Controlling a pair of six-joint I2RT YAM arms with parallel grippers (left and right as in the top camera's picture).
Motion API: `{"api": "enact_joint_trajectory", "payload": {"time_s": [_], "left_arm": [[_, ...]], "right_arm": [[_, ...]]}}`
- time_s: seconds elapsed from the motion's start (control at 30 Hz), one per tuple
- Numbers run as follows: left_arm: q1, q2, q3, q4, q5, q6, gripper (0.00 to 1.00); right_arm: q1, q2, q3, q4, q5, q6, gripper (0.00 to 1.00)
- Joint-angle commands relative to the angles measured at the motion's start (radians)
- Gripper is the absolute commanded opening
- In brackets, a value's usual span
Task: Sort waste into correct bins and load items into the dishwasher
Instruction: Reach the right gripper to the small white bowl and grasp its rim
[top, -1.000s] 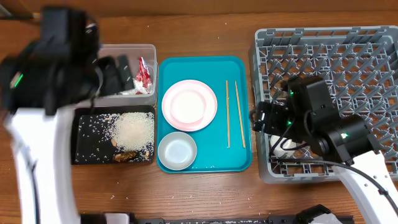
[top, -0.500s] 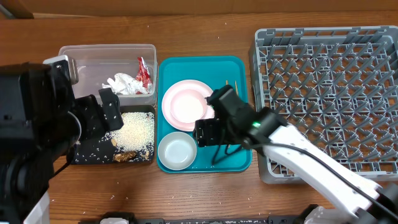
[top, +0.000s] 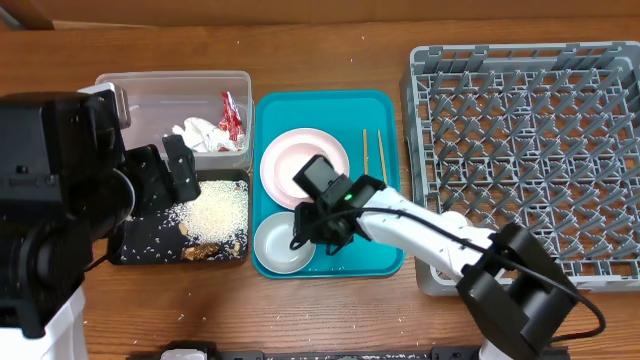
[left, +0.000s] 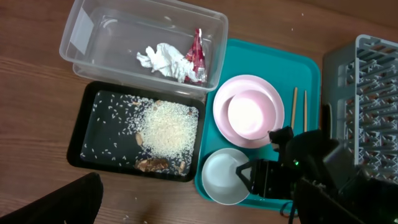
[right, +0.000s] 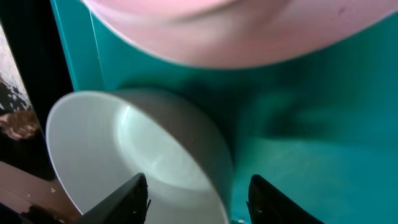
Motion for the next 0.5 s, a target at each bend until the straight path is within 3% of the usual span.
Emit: {"api": "enact_joint_trajectory", "payload": {"time_s": [0.0,0.1,0.17,0.4,0.47], "left_arm": [[0.003,0.019,-0.004,0.001,-0.013,0.019,1.00],[0.003,0.034,-0.004,0.002,-0.012,0.019,1.00],[0.003,0.044,-0.004,0.001,-0.013,0.019,1.00],[0.003,0.072,-0.004,0.002,-0.013,0.019,1.00],[0.003,0.080,-0.004,0.001,-0.013,0.019,1.00]], "right_arm": [[0.018,0.000,-0.003,0.007,0.048,0.048,0.54],[0.019,0.000,-0.003,0.000,0.087,0.048,0.48],[0.019,0.000,-0.004,-0.003,0.113,0.049,0.33],[0.034,0.021,-0.004,-0.004,0.129,0.072,0.30],[0.036,0.032,-0.004,-0.003,0.130,0.076,0.19]]}}
